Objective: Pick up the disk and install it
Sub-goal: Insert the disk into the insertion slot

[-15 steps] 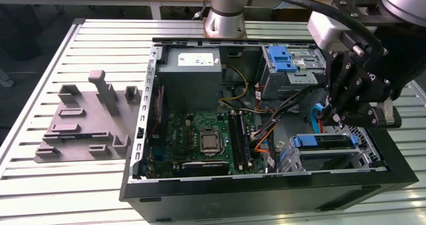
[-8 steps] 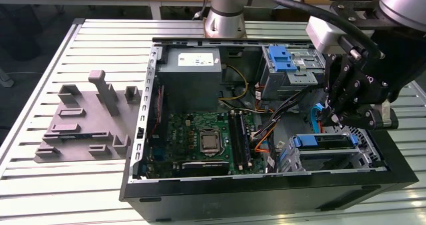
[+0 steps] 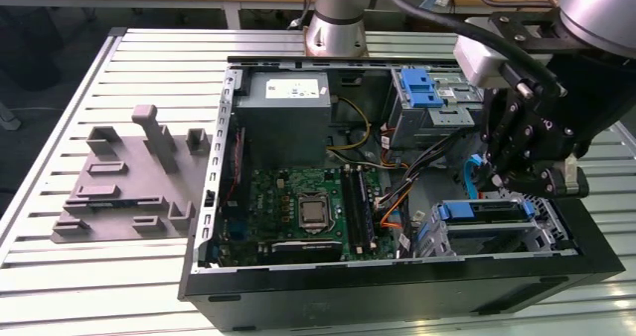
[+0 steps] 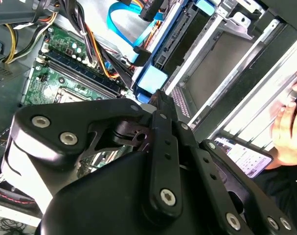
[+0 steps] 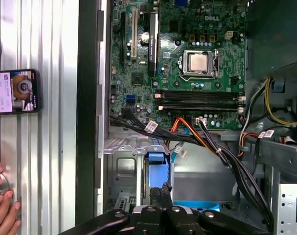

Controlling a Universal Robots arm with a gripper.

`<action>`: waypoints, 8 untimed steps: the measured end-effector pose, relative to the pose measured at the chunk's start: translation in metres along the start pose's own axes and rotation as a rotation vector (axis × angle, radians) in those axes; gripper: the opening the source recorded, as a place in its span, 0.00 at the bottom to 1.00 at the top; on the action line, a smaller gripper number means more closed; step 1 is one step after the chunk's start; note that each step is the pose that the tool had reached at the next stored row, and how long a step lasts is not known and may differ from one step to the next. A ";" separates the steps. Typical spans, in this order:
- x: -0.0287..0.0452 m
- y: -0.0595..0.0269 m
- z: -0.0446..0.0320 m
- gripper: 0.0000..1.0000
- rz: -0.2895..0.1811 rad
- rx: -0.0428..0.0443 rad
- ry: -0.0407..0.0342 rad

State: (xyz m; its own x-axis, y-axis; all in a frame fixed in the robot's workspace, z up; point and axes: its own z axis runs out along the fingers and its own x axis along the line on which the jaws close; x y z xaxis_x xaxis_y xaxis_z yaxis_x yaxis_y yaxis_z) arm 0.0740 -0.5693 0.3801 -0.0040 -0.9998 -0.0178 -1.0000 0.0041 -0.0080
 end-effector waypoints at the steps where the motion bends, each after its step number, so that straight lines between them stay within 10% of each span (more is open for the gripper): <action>1: 0.0001 0.0000 0.0018 0.11 0.000 0.0000 0.0000; 8: 0.0001 0.0000 0.0056 0.11 0.000 0.0000 0.0002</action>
State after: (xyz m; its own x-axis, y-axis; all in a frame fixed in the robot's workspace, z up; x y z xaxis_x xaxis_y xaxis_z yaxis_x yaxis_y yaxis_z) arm 0.0740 -0.5693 0.3745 -0.0040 -0.9998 -0.0176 -1.0000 0.0041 -0.0080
